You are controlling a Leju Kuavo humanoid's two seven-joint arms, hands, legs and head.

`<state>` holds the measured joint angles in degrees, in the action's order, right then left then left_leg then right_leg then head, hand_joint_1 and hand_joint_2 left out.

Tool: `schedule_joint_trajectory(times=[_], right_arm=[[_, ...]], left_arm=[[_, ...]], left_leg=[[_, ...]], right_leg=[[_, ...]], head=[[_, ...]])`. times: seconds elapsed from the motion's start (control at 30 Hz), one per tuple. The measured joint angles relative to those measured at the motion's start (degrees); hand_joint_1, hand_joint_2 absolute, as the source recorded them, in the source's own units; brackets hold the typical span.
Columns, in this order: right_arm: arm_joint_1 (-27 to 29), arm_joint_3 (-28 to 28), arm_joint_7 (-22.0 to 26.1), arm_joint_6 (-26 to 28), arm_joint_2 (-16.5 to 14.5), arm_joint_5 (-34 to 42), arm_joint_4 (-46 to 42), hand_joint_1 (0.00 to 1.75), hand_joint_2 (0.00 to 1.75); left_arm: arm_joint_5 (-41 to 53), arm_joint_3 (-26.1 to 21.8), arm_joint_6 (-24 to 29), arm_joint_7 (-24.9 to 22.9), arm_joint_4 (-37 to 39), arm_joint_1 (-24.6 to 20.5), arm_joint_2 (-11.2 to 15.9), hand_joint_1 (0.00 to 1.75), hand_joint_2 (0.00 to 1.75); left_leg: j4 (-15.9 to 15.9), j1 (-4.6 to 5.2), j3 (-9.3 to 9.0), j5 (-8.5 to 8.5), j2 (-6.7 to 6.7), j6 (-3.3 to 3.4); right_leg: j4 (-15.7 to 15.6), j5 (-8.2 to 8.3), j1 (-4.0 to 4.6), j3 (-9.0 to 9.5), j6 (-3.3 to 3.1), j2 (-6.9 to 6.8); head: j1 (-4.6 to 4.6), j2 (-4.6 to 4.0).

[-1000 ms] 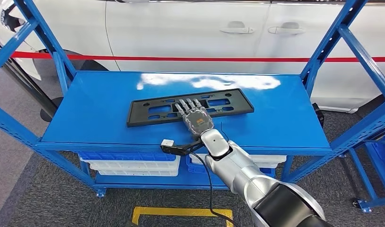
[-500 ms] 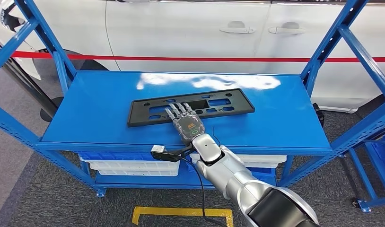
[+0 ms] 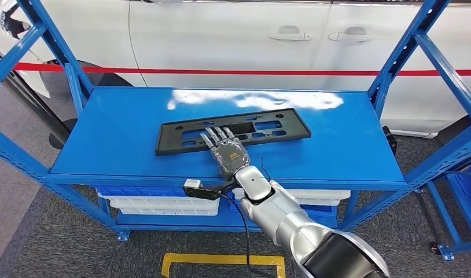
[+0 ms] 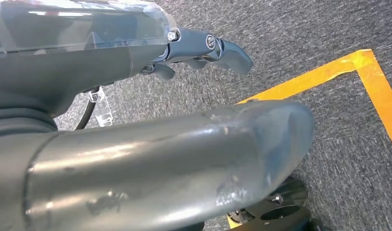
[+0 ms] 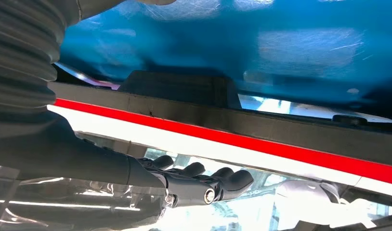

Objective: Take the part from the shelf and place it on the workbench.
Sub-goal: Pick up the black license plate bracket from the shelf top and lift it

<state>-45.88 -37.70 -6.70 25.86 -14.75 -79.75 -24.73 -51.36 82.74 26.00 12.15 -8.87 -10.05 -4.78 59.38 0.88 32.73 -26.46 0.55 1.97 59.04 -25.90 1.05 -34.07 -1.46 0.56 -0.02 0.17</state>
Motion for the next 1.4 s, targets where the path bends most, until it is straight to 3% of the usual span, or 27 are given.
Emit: schedule_joint_trajectory(times=[0.67, 0.8, 0.87, 0.9, 0.97, 1.03, 1.07, 1.1, 1.13, 1.2, 1.23, 1.3, 1.33, 1.4], right_arm=[[0.9, 0.0, -0.4, 1.3, 0.5, 0.2, 0.1, 0.00, 1.75], [0.9, 0.0, -0.4, 1.2, 0.5, 0.2, 0.1, 0.00, 1.75], [1.0, 0.0, -0.5, 1.1, 0.5, 0.2, 0.1, 0.00, 1.75], [1.1, 0.0, -0.5, 1.2, 0.6, 0.2, 0.1, 0.00, 1.75], [1.2, 0.0, -0.6, 1.3, 0.7, 0.1, 0.2, 0.00, 1.75], [1.6, 0.0, -0.7, 1.4, 0.7, 0.0, 0.2, 0.00, 1.75], [1.7, 0.0, -0.7, 1.5, 0.8, 0.0, 0.2, 0.00, 1.75], [1.8, 0.0, -0.7, 1.5, 0.8, 0.0, 0.2, 0.00, 1.75], [1.9, 0.0, -0.7, 1.5, 0.8, -0.1, 0.2, 0.00, 1.75], [1.9, 0.0, -0.7, 1.4, 0.8, -0.2, 0.2, 0.00, 1.75], [1.9, 0.0, -0.7, 1.4, 0.9, -0.2, 0.2, 0.00, 1.75], [1.9, 0.0, -0.7, 1.4, 1.0, -0.2, 0.1, 0.00, 1.75], [1.8, 0.0, -0.7, 1.5, 1.0, -0.2, 0.0, 0.00, 1.75], [1.8, 0.0, -0.8, 1.5, 1.0, -0.3, -0.2, 0.00, 1.75]], left_arm=[[-1.8, -0.2, -4.1, 3.3, 0.0, 0.1, 0.2, 0.00, 0.00], [-1.8, -0.2, -4.0, 3.3, 0.0, 0.0, 0.2, 0.00, 0.00], [-1.8, -0.2, -4.0, 3.3, 0.0, 0.1, 0.2, 0.00, 0.00], [-1.8, -0.2, -4.0, 3.3, 0.0, 0.1, 0.2, 0.00, 0.00], [-1.8, -0.2, -4.0, 3.4, 0.0, 0.1, 0.2, 0.00, 0.00], [-1.8, -0.2, -4.0, 3.4, 0.0, 0.1, 0.2, 0.00, 0.00], [-1.8, -0.2, -4.1, 3.4, 0.0, 0.2, 0.2, 0.00, 0.00], [-1.8, -0.2, -4.1, 3.4, 0.0, 0.3, 0.2, 0.00, 0.00], [-1.8, -0.2, -4.1, 3.4, 0.0, 0.4, 0.2, 0.00, 0.00], [-2.0, -0.1, -4.1, 3.5, 0.0, 0.4, 0.2, 0.00, 0.00], [-2.1, -0.1, -4.1, 3.6, 0.0, 0.4, 0.2, 0.00, 0.00], [-2.3, -0.2, -4.0, 3.6, 0.0, 0.4, 0.1, 0.00, 0.00], [-2.4, -0.2, -4.0, 3.6, 0.0, 0.3, 0.1, 0.00, 0.00], [-2.6, -0.2, -4.0, 3.6, 0.0, 0.2, 0.1, 0.00, 0.00]], left_leg=[[0.1, 0.23, 0.01, -0.05, 0.00, 0.11], [0.0, 0.46, 0.11, -0.06, -0.01, 0.53], [-0.5, 0.28, -0.21, -0.33, 0.08, 1.17], [-0.7, 0.13, -0.54, -0.55, 0.09, 1.54], [-0.9, -0.05, -1.26, -0.96, 0.07, 2.04], [-0.9, -0.08, -1.58, -1.26, 0.05, 1.98], [-0.9, -0.09, -1.82, -1.49, 0.06, 1.81], [-0.9, -0.12, -2.18, -1.78, 0.06, 1.60], [-0.9, -0.16, -2.75, -2.19, 0.07, 1.37], [-0.9, -0.30, -4.17, -3.31, 0.07, 0.90], [-1.0, -0.35, -4.85, -3.89, 0.10, 0.59], [-1.4, -0.42, -5.99, -4.72, 0.07, -0.19], [-1.4, -0.43, -6.57, -4.64, 0.04, -0.67], [1.3, -0.49, -6.37, -3.23, -0.12, -1.54]], right_leg=[[-0.1, 0.07, -0.24, 0.01, 0.21, 0.00], [0.1, 0.27, -0.49, 0.00, 0.65, -0.01], [1.2, 0.66, -0.54, -0.39, 1.04, -0.03], [2.5, 0.61, -0.55, -0.97, 1.28, -0.07], [6.9, -1.16, -0.79, -3.77, 1.76, -0.14], [13.2, -3.85, -1.22, -8.21, 2.26, -0.21], [15.5, -4.29, -1.40, -10.10, 2.42, -0.25], [16.0, -3.71, -1.53, -11.11, 2.53, -0.28], [14.5, -2.14, -1.62, -10.99, 2.50, -0.30], [7.1, 2.50, -1.63, -8.30, 2.14, -0.33], [3.7, 3.80, -1.43, -6.92, 1.88, -0.35], [0.3, 4.08, -0.97, -5.40, 1.26, -0.33], [0.1, 3.19, -0.80, -4.87, 0.86, -0.26], [-0.8, 2.42, -0.94, -2.75, -0.02, -0.20]], head=[[0.00, 0.00], [-0.02, -0.01], [-0.02, -0.01], [0.06, -0.01], [0.26, 0.00], [0.39, 0.00], [0.39, 0.00], [0.39, 0.00], [0.38, 0.00], [0.42, 0.00], [0.34, 0.00], [0.26, 0.00], [0.21, 0.00], [0.30, -0.01]])
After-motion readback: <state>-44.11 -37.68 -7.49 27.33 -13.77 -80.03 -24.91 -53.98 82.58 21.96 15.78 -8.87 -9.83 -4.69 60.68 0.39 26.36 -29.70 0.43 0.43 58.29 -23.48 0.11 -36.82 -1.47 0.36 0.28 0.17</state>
